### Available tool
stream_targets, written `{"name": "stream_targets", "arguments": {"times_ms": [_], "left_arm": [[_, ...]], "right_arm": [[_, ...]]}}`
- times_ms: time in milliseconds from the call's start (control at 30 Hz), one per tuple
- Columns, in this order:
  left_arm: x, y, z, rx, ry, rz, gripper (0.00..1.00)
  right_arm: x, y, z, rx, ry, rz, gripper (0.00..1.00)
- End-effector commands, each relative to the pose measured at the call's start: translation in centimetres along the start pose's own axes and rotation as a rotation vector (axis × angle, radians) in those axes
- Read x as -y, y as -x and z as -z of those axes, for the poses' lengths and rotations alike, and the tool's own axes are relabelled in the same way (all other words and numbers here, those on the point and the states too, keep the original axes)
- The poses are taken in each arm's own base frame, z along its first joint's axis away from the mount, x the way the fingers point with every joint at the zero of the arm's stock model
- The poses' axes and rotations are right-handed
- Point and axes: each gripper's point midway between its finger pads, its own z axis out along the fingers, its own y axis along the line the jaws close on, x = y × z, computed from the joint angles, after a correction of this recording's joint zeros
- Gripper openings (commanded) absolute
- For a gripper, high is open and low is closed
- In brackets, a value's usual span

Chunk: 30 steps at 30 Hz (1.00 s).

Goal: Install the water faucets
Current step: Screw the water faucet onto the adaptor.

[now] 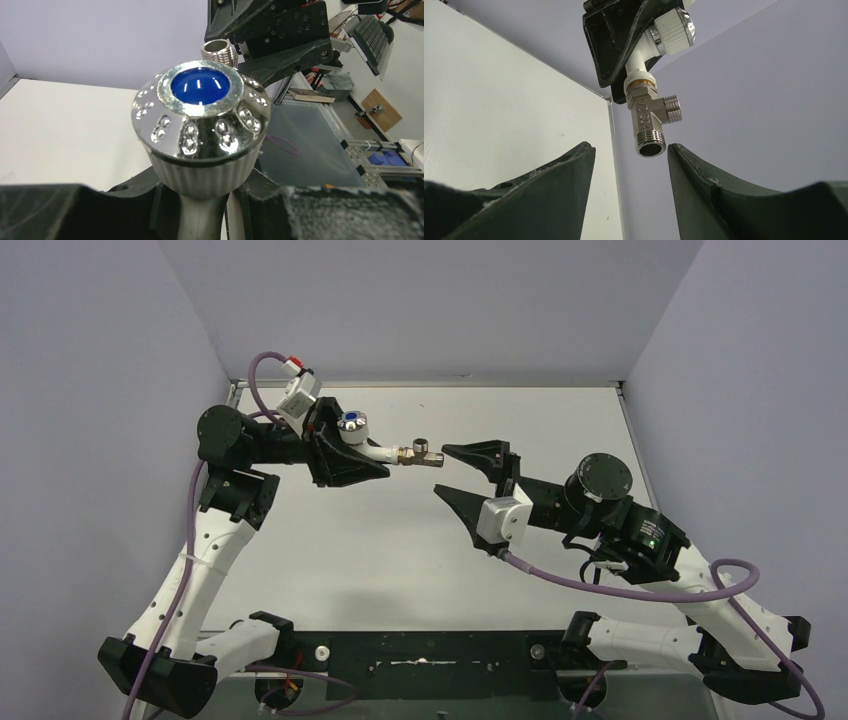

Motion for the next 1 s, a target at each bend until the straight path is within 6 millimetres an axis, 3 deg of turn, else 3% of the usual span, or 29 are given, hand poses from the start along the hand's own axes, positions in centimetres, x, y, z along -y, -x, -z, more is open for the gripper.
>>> {"name": "stream_targets", "arguments": {"times_ms": [0, 433, 967], "left_arm": [[1.2, 2.6, 0.0, 0.053, 0.010, -0.093, 0.00], [1.5, 1.9, 0.1, 0.015, -0.027, -0.074, 0.00], [1.5, 1.7, 0.1, 0.009, -0.032, -0.065, 0.00]], "right_arm": [[2.7, 1.7, 0.7, 0.031, -0.077, 0.079, 0.56], [3.0, 2.0, -0.4, 0.046, -0.054, 0.127, 0.52], [2.4, 1.8, -0.6, 0.051, -0.048, 0.061, 0.19]]}}
